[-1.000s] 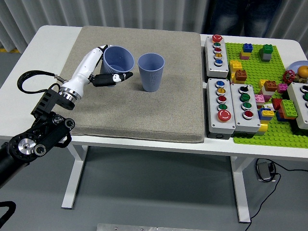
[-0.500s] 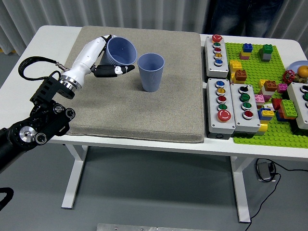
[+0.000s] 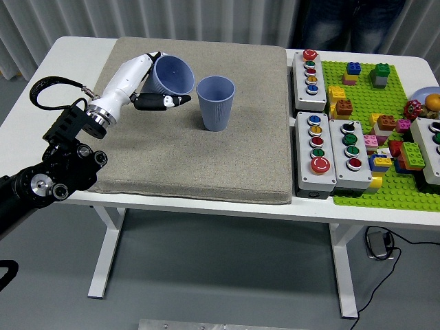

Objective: Pick cup pour cup place

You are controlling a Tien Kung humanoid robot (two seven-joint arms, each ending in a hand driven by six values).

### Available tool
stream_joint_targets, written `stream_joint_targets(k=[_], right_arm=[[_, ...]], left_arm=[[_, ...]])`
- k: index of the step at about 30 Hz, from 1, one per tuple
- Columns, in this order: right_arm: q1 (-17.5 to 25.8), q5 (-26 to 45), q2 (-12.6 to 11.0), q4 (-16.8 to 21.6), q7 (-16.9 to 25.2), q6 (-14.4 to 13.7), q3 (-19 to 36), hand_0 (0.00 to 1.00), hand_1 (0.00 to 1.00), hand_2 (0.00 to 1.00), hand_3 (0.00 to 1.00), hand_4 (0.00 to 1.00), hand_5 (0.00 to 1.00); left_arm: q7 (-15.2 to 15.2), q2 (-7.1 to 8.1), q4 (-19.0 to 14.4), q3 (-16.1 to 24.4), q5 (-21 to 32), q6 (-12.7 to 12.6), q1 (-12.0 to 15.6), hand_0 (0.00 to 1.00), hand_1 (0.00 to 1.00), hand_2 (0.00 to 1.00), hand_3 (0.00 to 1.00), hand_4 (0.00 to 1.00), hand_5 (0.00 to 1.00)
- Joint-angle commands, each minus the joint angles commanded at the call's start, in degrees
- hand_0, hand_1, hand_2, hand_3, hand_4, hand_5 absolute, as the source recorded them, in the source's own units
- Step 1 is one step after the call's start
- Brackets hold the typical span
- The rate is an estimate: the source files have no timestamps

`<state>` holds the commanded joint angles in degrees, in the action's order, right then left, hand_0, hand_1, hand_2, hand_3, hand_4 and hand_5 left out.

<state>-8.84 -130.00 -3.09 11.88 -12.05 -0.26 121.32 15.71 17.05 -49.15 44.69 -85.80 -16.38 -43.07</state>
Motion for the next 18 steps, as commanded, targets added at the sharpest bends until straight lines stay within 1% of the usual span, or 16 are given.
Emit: stream_joint_targets(k=[9,18], right_arm=[[-0.33,0.0,-0.05,-0.03,-0.01,-0.08,-0.14,0.692,0.66,0.604,0.598,0.002,0.256],[-0.57,0.0,-0.14,-0.02,-0.06,-0.09,-0.23,0.692,0.66,0.604,0.598,0.002,0.256]], left_arm=[[-0.06,-0.32,3.07,-1.76,0.92,-0.39,-2.33,0.483,0.469,0.531,0.544,0.836,0.27],[-0.26,-0.85,5.8,-4.93,-0.31,-0.7,-4.78,0.486,0.471,0.533,0.546,0.834,0.27]])
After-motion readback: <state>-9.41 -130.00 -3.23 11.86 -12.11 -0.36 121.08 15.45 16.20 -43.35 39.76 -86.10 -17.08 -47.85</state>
